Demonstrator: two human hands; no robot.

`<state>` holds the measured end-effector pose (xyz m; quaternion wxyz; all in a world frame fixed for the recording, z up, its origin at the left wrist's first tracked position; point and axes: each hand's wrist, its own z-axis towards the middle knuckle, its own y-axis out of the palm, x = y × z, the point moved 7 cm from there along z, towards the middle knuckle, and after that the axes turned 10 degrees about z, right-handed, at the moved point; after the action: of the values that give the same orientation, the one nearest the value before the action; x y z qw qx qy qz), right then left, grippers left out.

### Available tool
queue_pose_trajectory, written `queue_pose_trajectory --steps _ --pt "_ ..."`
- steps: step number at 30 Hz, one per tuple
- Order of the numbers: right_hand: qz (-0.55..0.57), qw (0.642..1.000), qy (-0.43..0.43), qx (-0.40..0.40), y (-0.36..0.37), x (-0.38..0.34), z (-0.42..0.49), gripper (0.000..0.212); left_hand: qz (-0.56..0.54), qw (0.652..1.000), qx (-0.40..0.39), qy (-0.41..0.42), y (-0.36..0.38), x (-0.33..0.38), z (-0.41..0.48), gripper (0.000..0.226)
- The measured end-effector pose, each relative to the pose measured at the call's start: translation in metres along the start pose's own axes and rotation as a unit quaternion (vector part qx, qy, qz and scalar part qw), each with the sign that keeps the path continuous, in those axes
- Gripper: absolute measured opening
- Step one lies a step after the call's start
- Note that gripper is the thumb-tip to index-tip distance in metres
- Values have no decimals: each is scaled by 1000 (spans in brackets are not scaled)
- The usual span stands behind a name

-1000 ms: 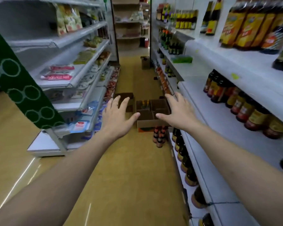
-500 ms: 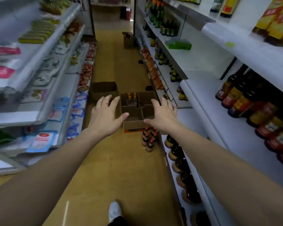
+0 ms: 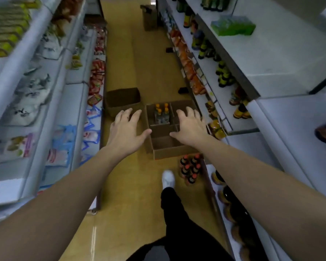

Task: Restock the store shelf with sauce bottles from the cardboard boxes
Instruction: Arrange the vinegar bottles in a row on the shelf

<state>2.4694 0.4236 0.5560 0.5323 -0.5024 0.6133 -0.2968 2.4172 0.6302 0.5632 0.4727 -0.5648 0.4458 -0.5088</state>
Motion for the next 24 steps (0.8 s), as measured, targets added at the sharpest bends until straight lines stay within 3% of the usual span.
queue_pose_trajectory --steps 10,17,24 --pt "5 994 10 -107 5 8 260 87 3 994 -103 -43 46 -27 248 79" --pt "29 989 58 -135 16 31 377 84 3 986 -167 6 101 -23 388 77" --pt "71 977 136 -145 83 62 484 81 -5 954 -287 89 235 -15 506 76"
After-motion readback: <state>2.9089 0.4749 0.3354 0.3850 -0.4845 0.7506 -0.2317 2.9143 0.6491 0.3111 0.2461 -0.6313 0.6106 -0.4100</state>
